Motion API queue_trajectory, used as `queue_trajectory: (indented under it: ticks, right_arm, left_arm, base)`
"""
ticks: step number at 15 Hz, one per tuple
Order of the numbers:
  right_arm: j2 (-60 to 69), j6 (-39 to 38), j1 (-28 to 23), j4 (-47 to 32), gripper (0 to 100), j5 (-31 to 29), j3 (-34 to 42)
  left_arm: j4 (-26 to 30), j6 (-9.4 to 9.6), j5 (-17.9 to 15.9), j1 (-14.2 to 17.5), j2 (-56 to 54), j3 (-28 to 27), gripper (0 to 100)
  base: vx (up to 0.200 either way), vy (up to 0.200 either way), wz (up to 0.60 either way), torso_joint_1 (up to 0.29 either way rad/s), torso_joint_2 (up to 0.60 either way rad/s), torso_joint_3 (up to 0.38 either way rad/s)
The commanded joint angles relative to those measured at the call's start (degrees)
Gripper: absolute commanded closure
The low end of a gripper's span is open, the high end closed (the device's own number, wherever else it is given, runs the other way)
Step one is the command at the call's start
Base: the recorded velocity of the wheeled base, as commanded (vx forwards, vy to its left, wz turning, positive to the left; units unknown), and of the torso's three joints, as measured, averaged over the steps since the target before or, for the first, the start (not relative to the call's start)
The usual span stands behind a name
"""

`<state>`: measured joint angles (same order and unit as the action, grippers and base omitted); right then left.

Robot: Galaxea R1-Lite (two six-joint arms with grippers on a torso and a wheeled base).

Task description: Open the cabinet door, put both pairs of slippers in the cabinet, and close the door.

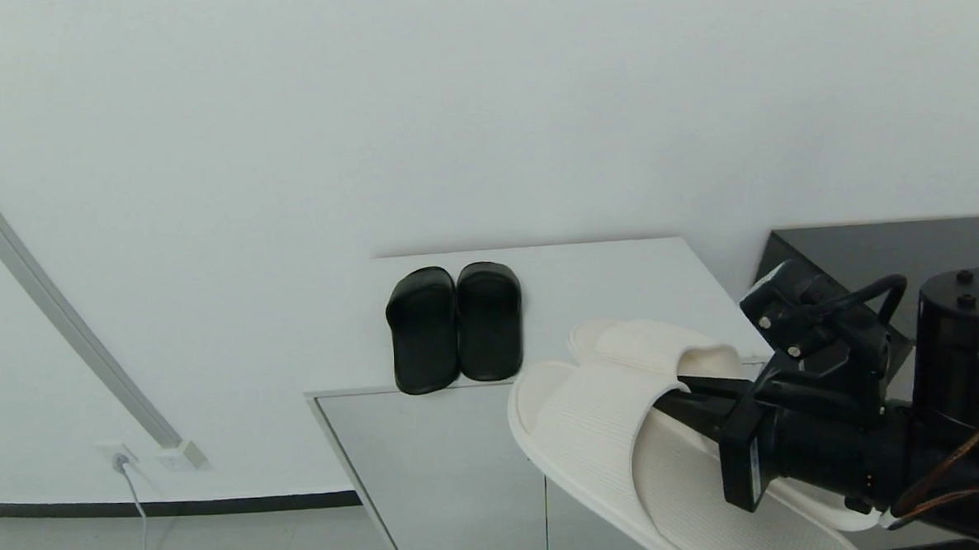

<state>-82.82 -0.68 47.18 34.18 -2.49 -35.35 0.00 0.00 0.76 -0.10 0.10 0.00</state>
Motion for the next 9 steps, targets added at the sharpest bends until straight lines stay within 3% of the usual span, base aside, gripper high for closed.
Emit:
queue_trajectory:
  ticks: [1, 2, 9]
  right_arm:
    - [0.0, 0.0, 0.0, 0.0, 100, 0.6, 0.1]
    - [0.0, 0.0, 0.0, 0.0, 100, 1.1, 0.4]
    - [-0.3, 0.0, 0.0, 0.1, 100, 1.4, 1.1]
  left_arm:
    - [0.0, 0.09, 0.0, 0.0, 0.1, 0.0, 100]
    - [0.0, 0.09, 0.0, 0.0, 0.1, 0.0, 100]
    - [0.0, 0.09, 0.0, 0.0, 0.1, 0.0, 100]
  base:
    - [-0.2, 0.0, 0.0, 0.002, 0.0, -0.002]
    - [-0.2, 0.0, 0.0, 0.002, 0.0, -0.002]
    - [0.0, 0.0, 0.0, 0.0, 0.0, 0.0]
